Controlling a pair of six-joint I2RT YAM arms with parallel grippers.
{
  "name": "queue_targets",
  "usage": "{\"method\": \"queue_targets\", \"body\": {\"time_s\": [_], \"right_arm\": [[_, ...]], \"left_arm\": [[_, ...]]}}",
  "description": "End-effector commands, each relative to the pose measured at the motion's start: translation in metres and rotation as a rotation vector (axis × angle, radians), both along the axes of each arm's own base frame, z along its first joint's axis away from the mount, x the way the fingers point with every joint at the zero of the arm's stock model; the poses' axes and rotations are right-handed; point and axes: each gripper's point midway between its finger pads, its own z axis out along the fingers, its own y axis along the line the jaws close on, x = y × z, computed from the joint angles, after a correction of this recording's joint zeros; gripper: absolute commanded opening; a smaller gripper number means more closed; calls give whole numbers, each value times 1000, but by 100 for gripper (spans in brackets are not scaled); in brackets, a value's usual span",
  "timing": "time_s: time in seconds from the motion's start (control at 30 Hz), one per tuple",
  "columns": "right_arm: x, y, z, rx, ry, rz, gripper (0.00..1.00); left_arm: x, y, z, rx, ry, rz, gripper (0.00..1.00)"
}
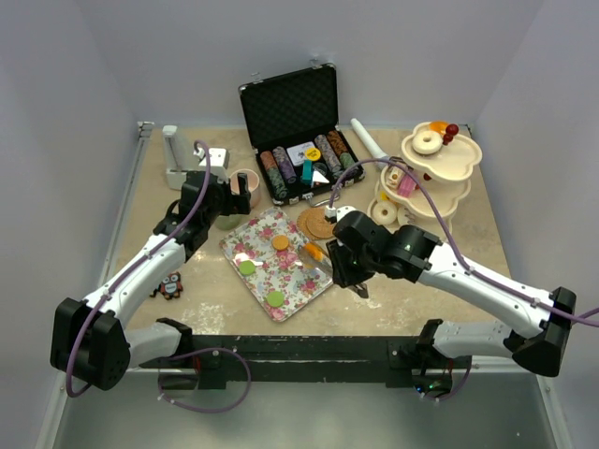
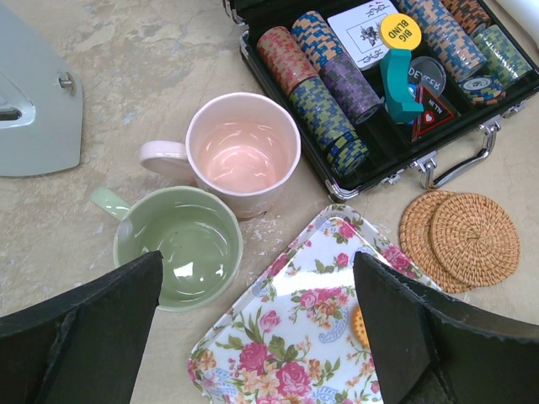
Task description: Serve the afternoon tea
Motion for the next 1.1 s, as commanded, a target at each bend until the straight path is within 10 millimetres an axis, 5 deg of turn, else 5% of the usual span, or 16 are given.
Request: {"method": "queue_targets", "body": {"time_s": [0.0,0.07,0.2,0.37,0.67,1.07], "right_arm": [[39,26,36,123,-158,-110,21],[50,26,33,95,-182,-142,20],[79,-5,28,-38,-256,-312,20],[100,-28,45,-9,-301,-439,19],[111,-80,30,-102,-302,-596,18],[108,-62,110,177,-392,-553,18]], "left_arm": [[8,-5,25,-43,-56,0,100],[8,-4,25,-43,-57,1,100],[8,-5,27,-46,-59,0,100],[7,-5,27,-51,-61,-2,100],[5,-9,32,-77,-68,-19,100],[0,-10,46,-102,-103,-29,100]]}}
